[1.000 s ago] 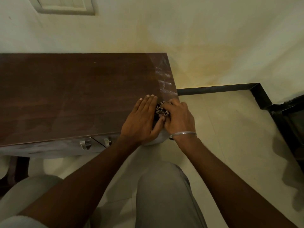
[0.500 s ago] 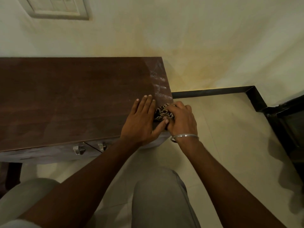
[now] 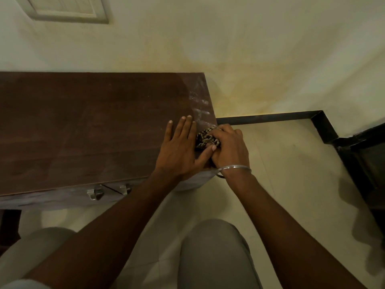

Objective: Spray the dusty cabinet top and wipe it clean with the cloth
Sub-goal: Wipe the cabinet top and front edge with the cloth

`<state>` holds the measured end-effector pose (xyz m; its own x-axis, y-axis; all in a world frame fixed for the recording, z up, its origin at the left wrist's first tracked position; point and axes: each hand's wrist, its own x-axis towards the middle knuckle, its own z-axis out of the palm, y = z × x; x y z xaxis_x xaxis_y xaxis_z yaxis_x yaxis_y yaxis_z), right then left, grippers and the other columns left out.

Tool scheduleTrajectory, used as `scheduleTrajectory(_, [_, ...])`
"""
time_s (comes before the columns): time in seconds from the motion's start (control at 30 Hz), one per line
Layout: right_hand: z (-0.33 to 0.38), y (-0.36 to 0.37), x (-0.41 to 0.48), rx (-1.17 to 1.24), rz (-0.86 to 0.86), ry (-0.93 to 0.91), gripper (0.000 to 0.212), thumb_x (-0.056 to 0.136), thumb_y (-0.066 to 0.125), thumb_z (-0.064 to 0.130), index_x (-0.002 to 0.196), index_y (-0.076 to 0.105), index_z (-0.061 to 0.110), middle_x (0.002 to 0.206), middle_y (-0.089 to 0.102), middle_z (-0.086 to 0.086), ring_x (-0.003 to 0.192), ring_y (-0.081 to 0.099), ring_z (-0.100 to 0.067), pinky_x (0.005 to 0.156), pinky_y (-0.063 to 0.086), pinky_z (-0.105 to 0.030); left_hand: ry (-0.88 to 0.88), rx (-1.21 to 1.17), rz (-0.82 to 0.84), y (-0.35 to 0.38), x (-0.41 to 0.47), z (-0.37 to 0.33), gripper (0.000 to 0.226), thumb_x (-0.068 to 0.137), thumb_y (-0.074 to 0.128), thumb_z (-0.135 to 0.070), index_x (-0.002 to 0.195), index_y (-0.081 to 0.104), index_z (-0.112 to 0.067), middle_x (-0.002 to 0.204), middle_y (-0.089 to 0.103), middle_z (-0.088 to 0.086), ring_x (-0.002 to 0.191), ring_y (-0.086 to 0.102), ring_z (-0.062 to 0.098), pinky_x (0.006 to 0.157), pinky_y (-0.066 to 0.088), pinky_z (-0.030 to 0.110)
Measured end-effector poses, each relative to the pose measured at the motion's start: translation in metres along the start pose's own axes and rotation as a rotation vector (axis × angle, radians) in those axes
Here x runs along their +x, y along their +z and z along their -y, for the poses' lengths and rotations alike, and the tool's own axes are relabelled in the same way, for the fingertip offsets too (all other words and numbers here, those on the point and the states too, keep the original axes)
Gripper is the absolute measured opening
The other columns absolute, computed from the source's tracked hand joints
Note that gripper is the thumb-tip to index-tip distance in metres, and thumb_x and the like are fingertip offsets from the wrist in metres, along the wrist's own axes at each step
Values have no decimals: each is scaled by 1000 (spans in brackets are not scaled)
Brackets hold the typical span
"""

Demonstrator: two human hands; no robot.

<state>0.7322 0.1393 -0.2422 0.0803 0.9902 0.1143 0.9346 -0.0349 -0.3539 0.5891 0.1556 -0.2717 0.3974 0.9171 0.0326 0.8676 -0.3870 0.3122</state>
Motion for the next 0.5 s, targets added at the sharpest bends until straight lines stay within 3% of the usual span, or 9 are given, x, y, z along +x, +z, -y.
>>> scheduleTrajectory(0.13, [-1, 5, 12, -9, -28, -9, 32, 83, 66, 17, 114, 65, 26, 115, 56, 2, 102, 45, -22, 72, 48, -32, -27, -8, -16, 0, 7, 3, 98, 90, -1, -74, 158, 19, -8, 167, 11, 9, 155, 3, 19, 124, -2, 52])
scheduleTrajectory(0.3, [8, 10, 58, -26, -26, -8, 34, 85, 64, 16, 117, 65, 26, 118, 56, 0, 106, 45, -26, 67, 39, -29, -95, -4, -51, -4, 22, 14, 95, 90, -3, -70, 158, 20, -7, 167, 14, 10, 155, 5, 20, 124, -2, 53])
scheduleTrajectory(0.43, [4, 7, 53, 5, -22, -14, 32, 83, 65, 18, 114, 66, 26, 117, 57, 1, 106, 46, -25, 71, 49, -35, -93, -26, -53, -3, 23, 15, 89, 94, 0, -65, 157, 20, -7, 167, 12, 10, 155, 3, 20, 124, -3, 53])
scheduleTrajectory(0.5, [3, 7, 47, 5, -23, -17, 30, 81, 68, 18, 110, 67, 27, 114, 57, 3, 105, 47, -24, 69, 47, -32, -88, -28, -49, -3, 27, 20, 80, 95, 3, -56, 158, 18, -8, 167, 11, 10, 155, 1, 20, 124, -3, 53])
